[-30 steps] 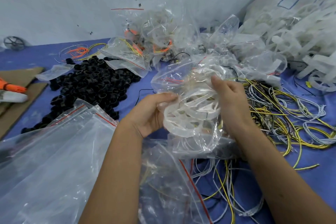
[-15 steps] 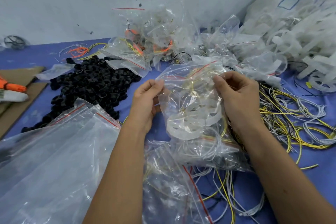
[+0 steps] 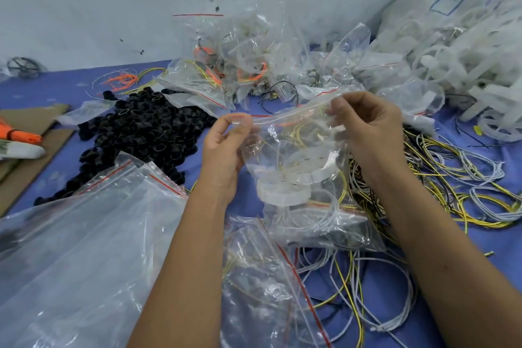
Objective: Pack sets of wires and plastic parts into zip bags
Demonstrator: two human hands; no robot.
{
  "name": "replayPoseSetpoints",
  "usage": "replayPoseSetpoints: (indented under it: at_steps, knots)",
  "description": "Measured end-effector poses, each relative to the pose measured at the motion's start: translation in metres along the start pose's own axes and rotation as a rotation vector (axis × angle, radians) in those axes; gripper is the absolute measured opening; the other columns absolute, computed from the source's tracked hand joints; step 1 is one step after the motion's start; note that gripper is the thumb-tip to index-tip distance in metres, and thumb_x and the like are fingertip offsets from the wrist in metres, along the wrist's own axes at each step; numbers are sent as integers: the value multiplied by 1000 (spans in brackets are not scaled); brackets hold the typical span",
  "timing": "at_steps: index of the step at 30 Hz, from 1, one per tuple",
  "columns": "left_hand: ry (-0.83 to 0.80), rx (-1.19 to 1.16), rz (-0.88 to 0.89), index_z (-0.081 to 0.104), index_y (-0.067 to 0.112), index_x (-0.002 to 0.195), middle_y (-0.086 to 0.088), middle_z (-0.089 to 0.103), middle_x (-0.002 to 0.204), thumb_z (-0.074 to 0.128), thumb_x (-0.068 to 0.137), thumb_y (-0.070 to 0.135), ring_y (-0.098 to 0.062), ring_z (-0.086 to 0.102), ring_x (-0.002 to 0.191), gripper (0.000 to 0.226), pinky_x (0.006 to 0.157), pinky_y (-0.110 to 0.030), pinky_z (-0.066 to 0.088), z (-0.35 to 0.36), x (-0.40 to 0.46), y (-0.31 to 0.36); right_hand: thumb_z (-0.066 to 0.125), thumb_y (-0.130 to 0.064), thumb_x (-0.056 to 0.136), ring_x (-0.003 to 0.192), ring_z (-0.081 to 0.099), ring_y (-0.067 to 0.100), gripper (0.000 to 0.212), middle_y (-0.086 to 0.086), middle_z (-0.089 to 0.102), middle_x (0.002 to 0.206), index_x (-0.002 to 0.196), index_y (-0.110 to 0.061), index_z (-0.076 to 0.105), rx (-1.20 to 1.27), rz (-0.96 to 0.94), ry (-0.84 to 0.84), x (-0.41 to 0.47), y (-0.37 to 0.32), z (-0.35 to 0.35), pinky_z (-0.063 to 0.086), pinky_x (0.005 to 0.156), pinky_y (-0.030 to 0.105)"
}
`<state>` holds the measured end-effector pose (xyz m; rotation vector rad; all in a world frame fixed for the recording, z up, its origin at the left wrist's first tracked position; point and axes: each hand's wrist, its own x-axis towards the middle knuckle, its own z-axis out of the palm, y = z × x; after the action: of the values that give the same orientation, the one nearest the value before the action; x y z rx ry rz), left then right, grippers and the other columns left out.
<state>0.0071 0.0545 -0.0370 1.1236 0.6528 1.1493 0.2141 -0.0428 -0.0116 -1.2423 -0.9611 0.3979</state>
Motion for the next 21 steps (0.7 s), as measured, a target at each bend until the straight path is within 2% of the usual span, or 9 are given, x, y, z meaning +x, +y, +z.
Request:
replayPoseSetpoints:
  at_steps: [6, 11, 14, 15, 18, 21]
  knots:
    - [107, 27, 30, 67, 12, 84, 4, 69, 74, 64, 101, 15, -10, 63, 63, 17, 61, -23, 54, -2, 2, -3, 70, -17, 97, 61, 65, 17, 12, 4, 73, 74, 85, -14, 73, 66, 38, 53, 7, 6, -2, 50, 51, 24]
    - [154, -2, 57, 64, 13, 77, 2, 65, 68, 62, 101, 8, -10, 59, 60, 24, 55, -23, 52, -1, 2, -6, 68, -16, 97, 59, 61, 16, 18, -1, 68, 67, 80, -19, 70, 60, 42, 97, 7, 17, -5, 49, 54, 26]
    - [325, -135, 67, 55, 16, 77, 3, 62, 66, 58, 103, 9, -7, 56, 59, 27, 52, -19, 49, -17, 7, 4, 64, -15, 99, 60, 54, 8, 22, -10, 63, 63, 77, -21, 64, 58, 51, 236, 12, 15, -13, 46, 60, 25]
    - [382, -131, 81, 54, 17, 77, 3, 61, 66, 58, 104, 12, -8, 56, 60, 28, 53, -19, 49, -23, 9, 7, 63, -15, 99, 61, 54, 8, 22, -9, 63, 66, 79, -21, 63, 65, 38, 231, 12, 14, -16, 46, 61, 24]
    - [447, 110, 227, 57, 15, 83, 1, 61, 77, 61, 102, 13, -11, 58, 72, 19, 63, -25, 51, -20, 10, 8, 60, -8, 102, 76, 67, 16, 13, 7, 70, 86, 92, -16, 59, 90, -47, 26, 6, 9, -11, 57, 66, 27]
    - [276, 516, 494, 62, 18, 94, 3, 62, 93, 66, 93, 19, -16, 58, 92, 5, 82, -32, 48, 2, 4, 3, 60, 0, 100, 89, 74, 22, 13, 13, 74, 93, 98, -12, 55, -6, -177, -136, -1, 9, 2, 58, 78, 33]
